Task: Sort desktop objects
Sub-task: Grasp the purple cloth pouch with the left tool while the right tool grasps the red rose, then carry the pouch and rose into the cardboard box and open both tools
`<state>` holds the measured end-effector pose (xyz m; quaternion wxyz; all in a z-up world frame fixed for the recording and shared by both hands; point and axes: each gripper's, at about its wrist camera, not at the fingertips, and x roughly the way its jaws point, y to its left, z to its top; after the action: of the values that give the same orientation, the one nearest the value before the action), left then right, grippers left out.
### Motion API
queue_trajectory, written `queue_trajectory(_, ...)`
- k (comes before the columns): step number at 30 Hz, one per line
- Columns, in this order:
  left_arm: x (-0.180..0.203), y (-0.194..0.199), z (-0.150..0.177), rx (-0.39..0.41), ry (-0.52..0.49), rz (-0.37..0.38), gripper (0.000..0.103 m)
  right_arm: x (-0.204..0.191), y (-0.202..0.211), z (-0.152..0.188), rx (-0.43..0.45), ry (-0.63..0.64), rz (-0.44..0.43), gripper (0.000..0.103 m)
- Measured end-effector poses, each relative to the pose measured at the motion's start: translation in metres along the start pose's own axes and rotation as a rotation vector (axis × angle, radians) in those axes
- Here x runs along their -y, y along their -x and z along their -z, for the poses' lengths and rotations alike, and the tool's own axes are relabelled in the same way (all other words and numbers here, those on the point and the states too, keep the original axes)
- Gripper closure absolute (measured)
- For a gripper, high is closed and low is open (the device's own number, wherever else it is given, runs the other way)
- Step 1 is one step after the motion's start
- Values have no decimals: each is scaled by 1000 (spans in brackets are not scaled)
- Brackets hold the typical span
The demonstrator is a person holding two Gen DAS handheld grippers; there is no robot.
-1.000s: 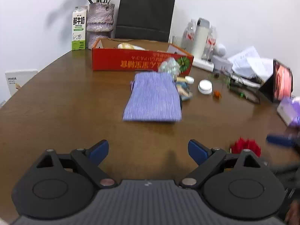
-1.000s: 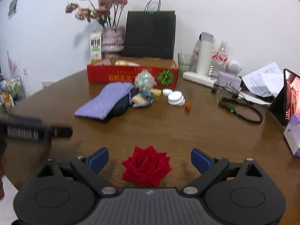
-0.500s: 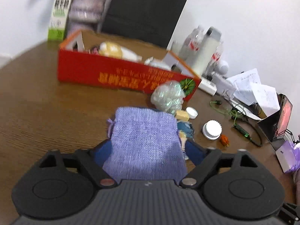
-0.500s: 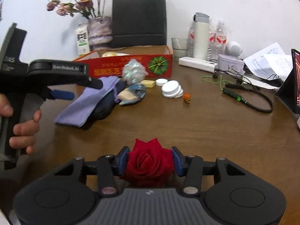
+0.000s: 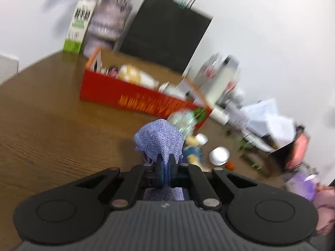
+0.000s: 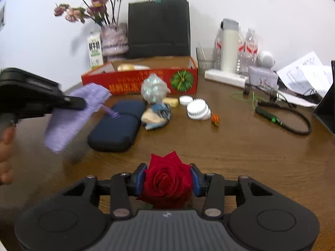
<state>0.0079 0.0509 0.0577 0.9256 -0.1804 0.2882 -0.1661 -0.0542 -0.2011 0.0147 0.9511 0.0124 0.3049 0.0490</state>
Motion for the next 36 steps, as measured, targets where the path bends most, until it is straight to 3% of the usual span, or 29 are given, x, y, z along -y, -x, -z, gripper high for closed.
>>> queue_trajectory(10, -2, 80, 8, 62, -3, -31, 99, -10, 48, -28, 113, -47, -102, 64)
queue_trajectory(13, -4, 80, -12, 94, -8, -60, 99, -12, 56, -51, 155, -32, -156, 64)
queue_trajectory(17, -2, 60, -64, 126, -31, -62, 99, -11, 45, -98, 202, 16, -171, 64)
queue_trajectory(20, 0, 35, -117, 110, -20, -24, 99, -12, 26, -139, 218, 66, -142, 64)
queue_trajectory(24, -1, -23, -181, 98, -28, -101, 99, -13, -15, -195, 222, 122, -127, 64)
queue_trajectory(26, -8, -63, -203, 105, 11, -169, 98, -9, -50, -227, 183, 106, -145, 64)
queue_trajectory(28, -20, -112, -220, 27, 18, -196, 98, -4, -93, -256, 126, 76, -164, 64)
queue_trajectory(32, -43, -198, -219, -94, -23, -346, 98, 7, -179, -294, 26, 23, -176, 64)
queue_trajectory(35, -62, -237, -206, -177, 3, -353, 95, 16, -244, -314, -44, -49, -176, 64)
queue_trajectory(36, -67, -243, -201, -174, 4, -359, 87, 16, -265, -318, -68, -57, -160, 64)
